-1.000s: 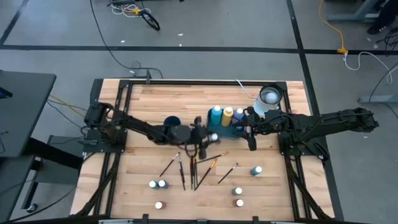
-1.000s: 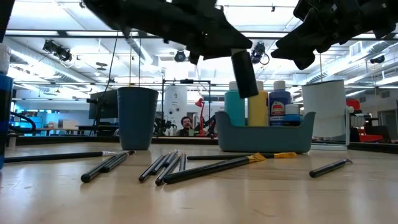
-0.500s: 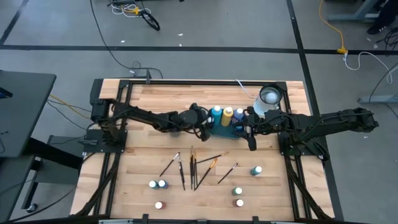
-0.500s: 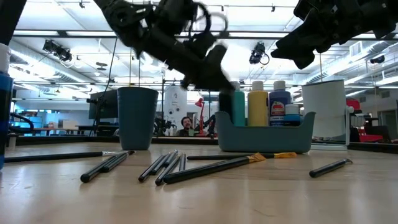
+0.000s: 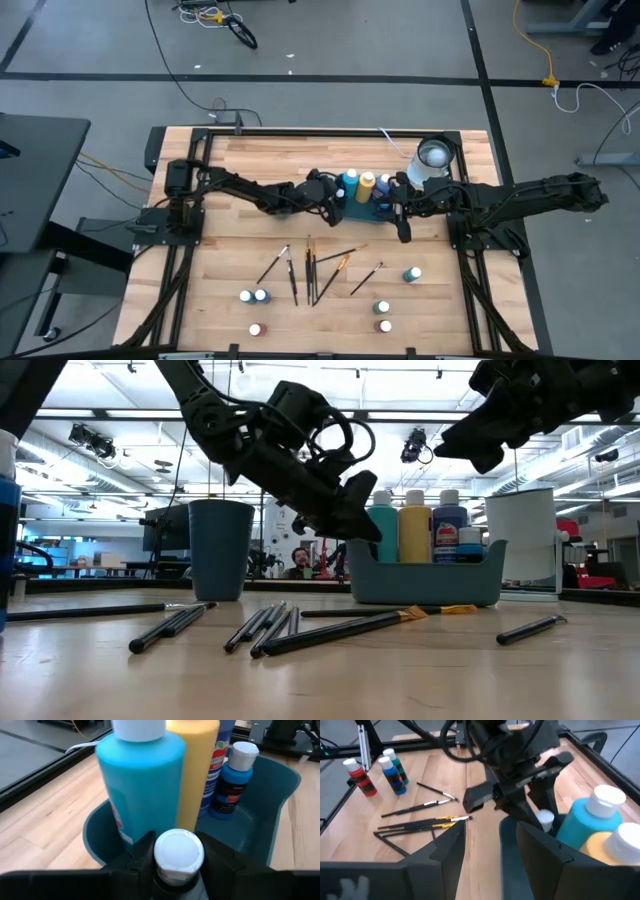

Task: Pick & Place Paint Supplies
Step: Put the small black paint bottle into the blue bin, then put the small light blue paint bottle into the blue bin

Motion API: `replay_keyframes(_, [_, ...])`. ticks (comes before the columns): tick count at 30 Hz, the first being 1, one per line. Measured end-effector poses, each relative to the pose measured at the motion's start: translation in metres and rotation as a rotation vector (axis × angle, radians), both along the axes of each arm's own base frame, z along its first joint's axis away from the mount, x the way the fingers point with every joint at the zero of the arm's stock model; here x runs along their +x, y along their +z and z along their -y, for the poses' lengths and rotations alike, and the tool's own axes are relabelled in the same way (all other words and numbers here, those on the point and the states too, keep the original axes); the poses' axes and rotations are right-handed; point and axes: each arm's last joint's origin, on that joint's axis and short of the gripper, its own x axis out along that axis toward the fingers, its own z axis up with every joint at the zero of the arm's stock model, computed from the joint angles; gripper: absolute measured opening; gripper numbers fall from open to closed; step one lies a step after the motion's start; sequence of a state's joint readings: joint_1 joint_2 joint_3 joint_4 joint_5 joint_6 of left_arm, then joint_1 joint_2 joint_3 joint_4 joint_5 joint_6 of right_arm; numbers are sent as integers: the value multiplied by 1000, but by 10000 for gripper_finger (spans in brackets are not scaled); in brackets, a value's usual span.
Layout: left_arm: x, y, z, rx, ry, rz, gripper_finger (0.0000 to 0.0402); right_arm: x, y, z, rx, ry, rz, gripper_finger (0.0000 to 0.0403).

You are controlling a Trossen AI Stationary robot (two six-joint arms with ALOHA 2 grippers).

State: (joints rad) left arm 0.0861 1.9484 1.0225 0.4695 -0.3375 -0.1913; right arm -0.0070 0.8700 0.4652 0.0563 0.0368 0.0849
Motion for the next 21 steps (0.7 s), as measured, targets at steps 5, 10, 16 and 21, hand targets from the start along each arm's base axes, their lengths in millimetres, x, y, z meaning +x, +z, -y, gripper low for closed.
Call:
replay_keyframes(5, [0,0,-3,-8,-27,0,151,0,0,0,0,0,2,178])
replay_keyframes(10, [0,-1,-3,14,-41,-19,190,0,0,0,-2,1,3,178])
replay_keyframes(16, [-2,6,-2,13,-48,-4,207,0,0,0,-2,2,2,178])
replay_keyframes(21, [-6,36,4,40,-78,61,207,0,-1,-1,7,25,-11,178])
